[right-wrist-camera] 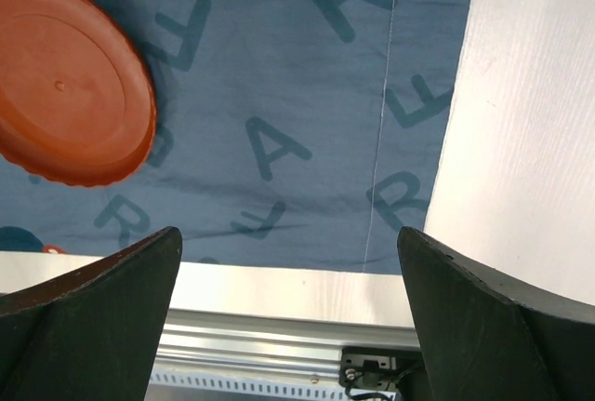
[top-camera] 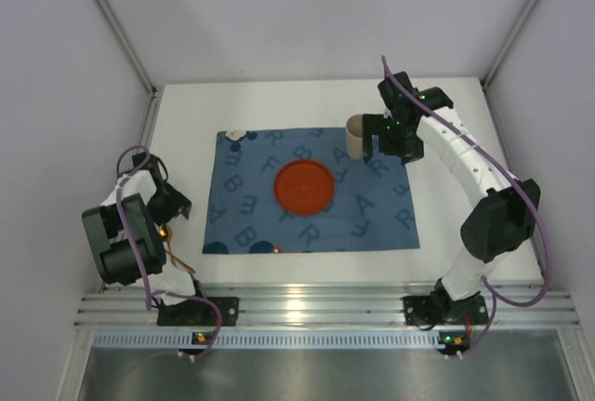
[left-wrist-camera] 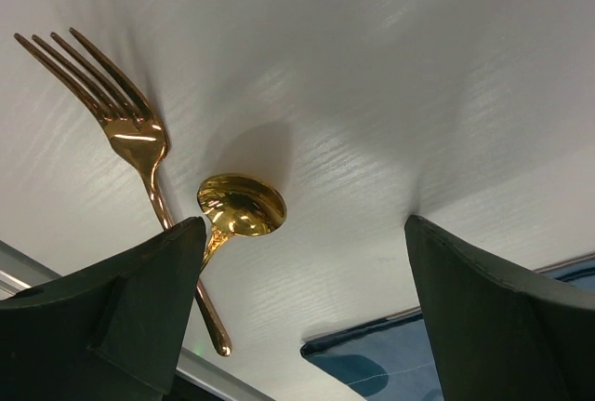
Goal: Set the dinner table for one person
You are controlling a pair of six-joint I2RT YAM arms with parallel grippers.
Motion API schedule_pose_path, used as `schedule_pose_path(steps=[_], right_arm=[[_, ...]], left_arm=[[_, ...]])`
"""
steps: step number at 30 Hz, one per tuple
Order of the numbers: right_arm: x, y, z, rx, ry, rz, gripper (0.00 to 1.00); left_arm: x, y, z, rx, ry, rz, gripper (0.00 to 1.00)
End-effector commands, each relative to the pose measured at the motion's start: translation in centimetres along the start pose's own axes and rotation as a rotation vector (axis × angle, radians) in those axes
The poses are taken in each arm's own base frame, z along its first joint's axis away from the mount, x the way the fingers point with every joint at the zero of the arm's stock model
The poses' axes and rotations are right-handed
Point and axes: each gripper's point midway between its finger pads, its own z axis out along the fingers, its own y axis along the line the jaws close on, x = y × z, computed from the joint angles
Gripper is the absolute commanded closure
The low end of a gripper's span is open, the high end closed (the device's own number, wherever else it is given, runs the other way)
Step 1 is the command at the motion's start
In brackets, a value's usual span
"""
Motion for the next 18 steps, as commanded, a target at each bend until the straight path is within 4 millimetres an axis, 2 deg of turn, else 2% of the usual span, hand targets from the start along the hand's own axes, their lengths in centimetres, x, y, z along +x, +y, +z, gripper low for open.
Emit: schedule_pose_path(steps=[1,6,7,11,15,17,18], right_arm=[[0.0,0.8,-0.5,0.003,-0.012,-0.007,0.0],[0.5,0.6,-0.1,0.026,0.013,-0.011,0.0],[0.5,0.5,-0.1,0.033,0.011,-0.013,0.0],[0.6,0.0,-0.3,0.058,0.018,-0.019,0.0],[0.4,-0.3,-0.4,0.075,0.018,-0.02,0.0],[0.6,-0.3,-0.3,0.08,0.026,-0.023,0.0],[0.6,-0.4,-0.2,0.083,0.029,-0.022,0.0]], left_arm=[[-0.5,0.0,1.7,-0.019,0.011,-0.006,0.06],[-1.3,-0.7,3.1,-0.02,0.014,-0.007,0.07],[-1.0,-0.8,3.9,-0.033,0.037,-0.003,0.07],[-2.1,-1.6,5.5,-0.041,0.045,-0.003,0.09],[-3.9,-3.0,6.6,-0.03,0.035,-0.013,0.28],[-4.8,-3.7,6.5,-0.021,0.022,-0.03,0.27],[-5.9,-4.5,6.2,-0.001,0.004,-0.039,0.26]])
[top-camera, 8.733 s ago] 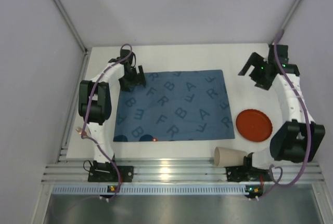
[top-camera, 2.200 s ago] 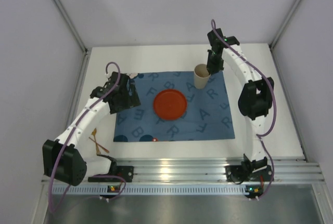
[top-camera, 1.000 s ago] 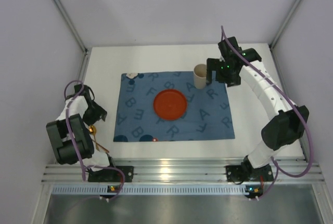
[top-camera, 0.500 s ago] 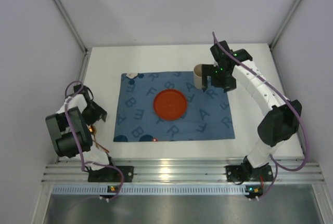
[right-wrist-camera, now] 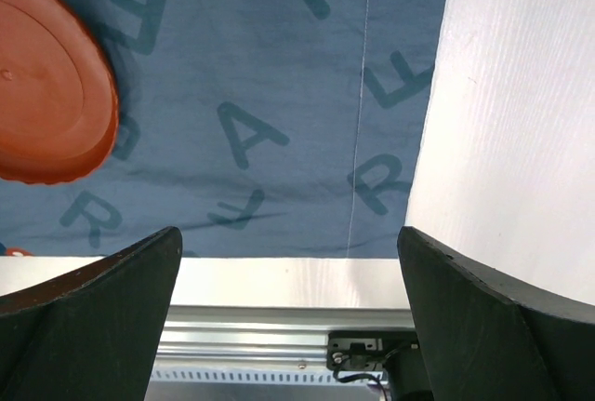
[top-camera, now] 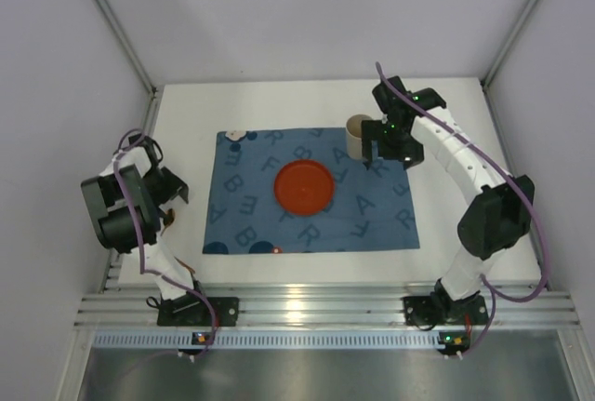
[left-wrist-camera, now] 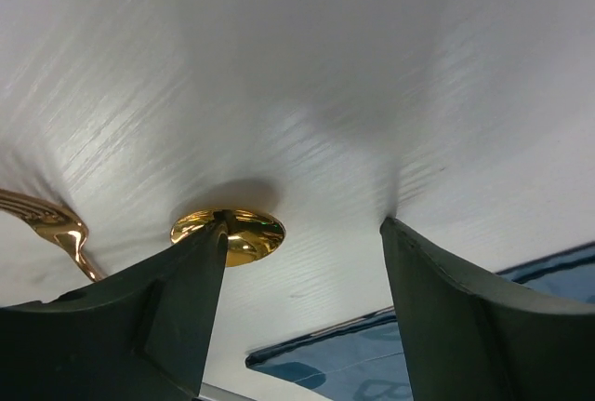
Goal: Set the dinner table for one person
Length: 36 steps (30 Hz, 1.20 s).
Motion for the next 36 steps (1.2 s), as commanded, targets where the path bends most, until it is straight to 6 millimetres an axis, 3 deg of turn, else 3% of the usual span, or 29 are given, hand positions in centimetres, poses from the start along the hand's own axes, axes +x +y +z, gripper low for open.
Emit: schedule_pose_path(steps=[1,5,6,8,9,12,15,20,27,31,36], right_arm=[[-0.6,0.1,-0.8,0.016,-0.022,-0.003,0.0],[-0.4,0.4,-0.3,0.011,-0.007,-0.004,0.0],[-0.5,0.5,-0.2,0.012,-0.004,-0.003,0.0],[-0.6,0.8,-0.1,0.008,-0.008,-0.01,0.0],[-0.6,0.9,0.1,0.007,-0.003,-0.013,0.0],[-0.7,1.7,0.2,-0.004,-0.003,-0.025,0.0],[-0.8,2.4,0.2,-0.017,-0.007,-0.035,0.0],[-0.5,3.4,0.3,-0.034,-0.011,-0.056,0.0],[0.4,3.4,0.1,-0.046,-0.018,-0.067,0.0],[1.0,3.0,-0.2,-0.048,-0.018,-0.074,0.0],[2.0,2.4,-0.6,-0.044,-0.007,-0.091,0.0]], left_arm=[[-3.7,-0.3,4.9,-0.064,-0.1,-0.058,0.26],[-6.9,-2.8,4.3,-0.013,-0.13,-0.061,0.25],[-8.7,-3.9,3.5,0.014,-0.165,-0.063,0.25],[-9.8,-4.9,3.1,0.047,-0.17,-0.06,0.24],[-11.2,-5.9,2.1,0.08,-0.202,-0.063,0.23],[-13.0,-7.7,-0.2,0.156,-0.246,-0.064,0.21],[-13.8,-9.0,-3.7,0.242,-0.289,-0.07,0.19],[-12.5,-9.9,-7.4,0.359,-0.295,-0.036,0.17],[-9.7,-6.5,-9.8,0.292,-0.347,0.069,0.15],[-8.7,-4.2,-9.2,0.215,-0.384,0.121,0.1],[-5.9,-2.2,-5.0,0.143,-0.304,0.136,0.08]])
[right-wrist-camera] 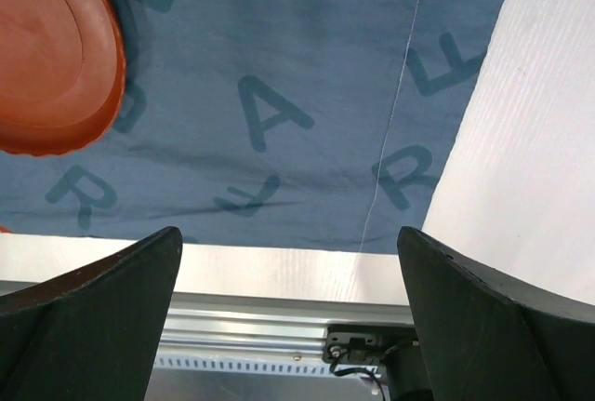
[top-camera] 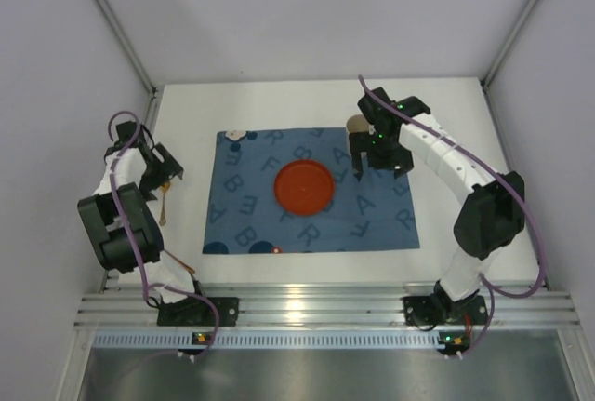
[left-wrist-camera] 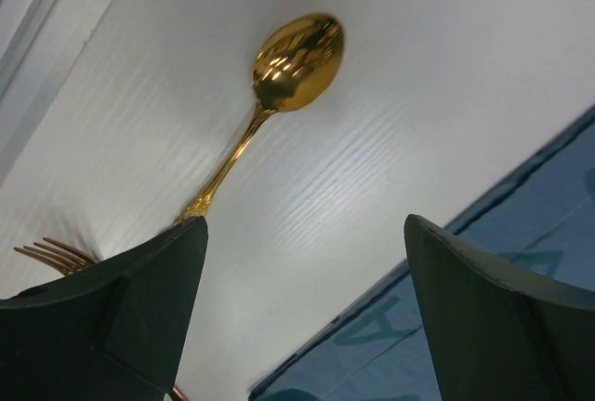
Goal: Set the dinner table for one person
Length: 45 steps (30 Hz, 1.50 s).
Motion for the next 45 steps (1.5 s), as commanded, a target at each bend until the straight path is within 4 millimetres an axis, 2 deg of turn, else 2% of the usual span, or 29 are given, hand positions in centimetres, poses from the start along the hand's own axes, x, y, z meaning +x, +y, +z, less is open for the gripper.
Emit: schedule_pose_path(steps=[1,5,12,17,22,23,24,29,32,33,36,38,42,45], right_arm=[[0.3,0.1,-2.1,-0.029,-0.057,-0.016,0.0],[0.9,-0.2,-2.2,-0.027,-0.048,-0.021,0.0],[1.5,-0.3,-2.2,-0.027,-0.036,-0.01,0.0],[1.6,-0.4,-2.2,-0.02,-0.028,-0.005,0.0],[1.5,-0.3,-1.8,-0.015,-0.02,0.011,0.0],[1.4,-0.2,-1.7,-0.015,-0.016,0.012,0.0],[1.4,-0.2,-1.7,-0.015,-0.016,0.015,0.0],[0.8,0.2,-1.6,-0.017,-0.017,0.024,0.0],[0.7,0.3,-1.6,-0.019,-0.013,0.03,0.0],[0.7,0.3,-1.6,-0.02,-0.011,0.03,0.0],[0.8,0.2,-1.7,-0.018,-0.01,0.036,0.0],[1.1,0.1,-1.7,-0.014,-0.005,0.034,0.0],[1.1,-0.2,-2.1,-0.006,-0.017,0.032,0.0],[1.2,-0.2,-1.8,-0.012,-0.031,0.027,0.0]], left_arm=[[1.0,1.8,1.7,-0.063,0.007,0.046,0.08],[1.2,2.2,3.2,-0.082,0.019,0.045,0.08],[-0.1,2.9,5.3,-0.108,0.017,0.016,0.09],[0.7,2.8,7.5,-0.1,0.086,0.016,0.13],[2.3,2.3,8.1,-0.049,0.11,0.01,0.32],[3.1,2.7,8.3,-0.059,0.126,0.01,0.45],[3.4,2.9,8.3,-0.063,0.133,0.011,0.49],[4.7,3.7,8.7,-0.091,0.157,0.012,0.6],[5.1,3.8,8.9,-0.092,0.178,0.012,0.71],[5.2,3.7,9.0,-0.091,0.181,0.012,0.79],[5.6,3.7,9.3,-0.089,0.197,0.01,0.84],[6.0,3.7,9.6,-0.089,0.208,0.012,0.99],[6.0,3.5,10.1,-0.087,0.221,0.013,1.0],[5.1,2.6,9.4,-0.071,0.192,0.021,1.0]])
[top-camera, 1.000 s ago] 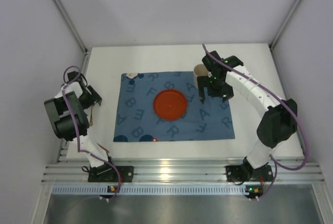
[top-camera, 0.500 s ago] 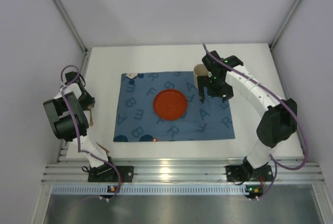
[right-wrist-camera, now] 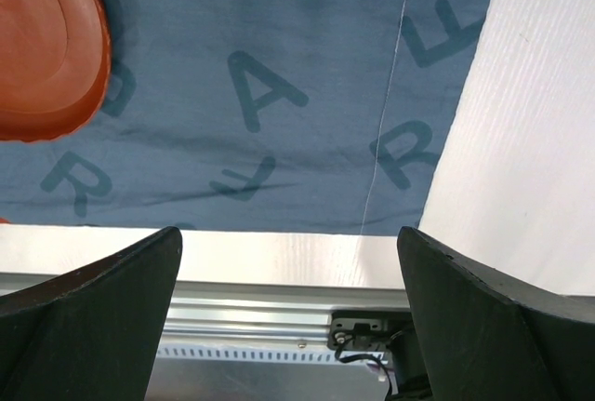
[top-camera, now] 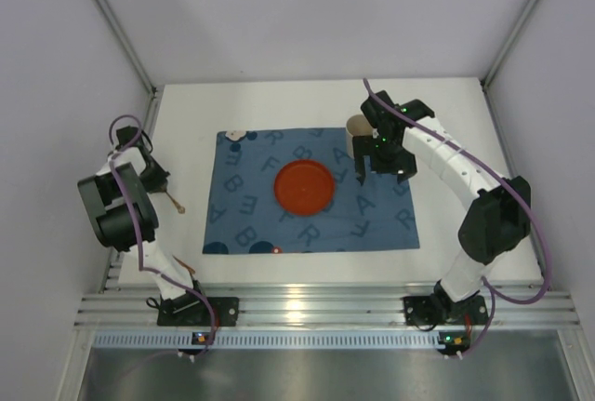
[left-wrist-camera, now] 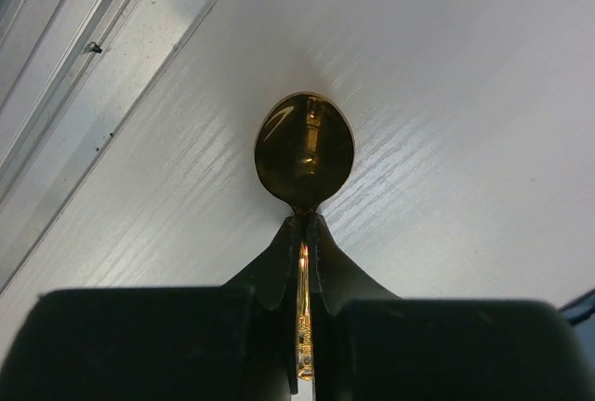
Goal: Set the dinner table for one person
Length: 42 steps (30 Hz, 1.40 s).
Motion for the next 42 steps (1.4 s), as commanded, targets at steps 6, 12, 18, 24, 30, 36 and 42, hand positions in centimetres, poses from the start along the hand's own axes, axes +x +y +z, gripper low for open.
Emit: schedule_pose_path(steps=[6,12,18,24,30,36,42], right_arm=[[-2.1,2.8,-2.9,-0.16,-0.13,-0.021,0.0],[-4.9,5.2,-6.6,-0.294,-0.264,-0.069,0.0],[-5.5,9.6,-8.8,-0.523,-0.308,-0.104,0.0],[-4.2,16.0,-9.4,-0.822,-0.286,-0.1,0.0],[-4.2,20.5,-10.4,-0.962,-0.309,-0.129,0.0],[-3.4,22.2,-8.9,-0.969,-0.28,-0.148,0.05],[-2.0,22.9,-6.6,-0.945,-0.263,-0.144,0.11]], left_arm=[[3.8,-4.8,-2.0,0.158,0.126,0.006,1.0],[3.2,-9.3,-6.9,0.273,0.087,0.044,1.0],[3.9,-14.8,-12.4,0.393,0.06,0.125,1.0],[9.4,-21.0,-16.9,0.508,0.111,0.215,1.0],[13.8,-25.8,-22.7,0.616,0.129,0.309,1.0],[15.9,-28.5,-26.7,0.696,0.142,0.331,1.0],[17.4,-30.3,-29.3,0.746,0.154,0.345,1.0]])
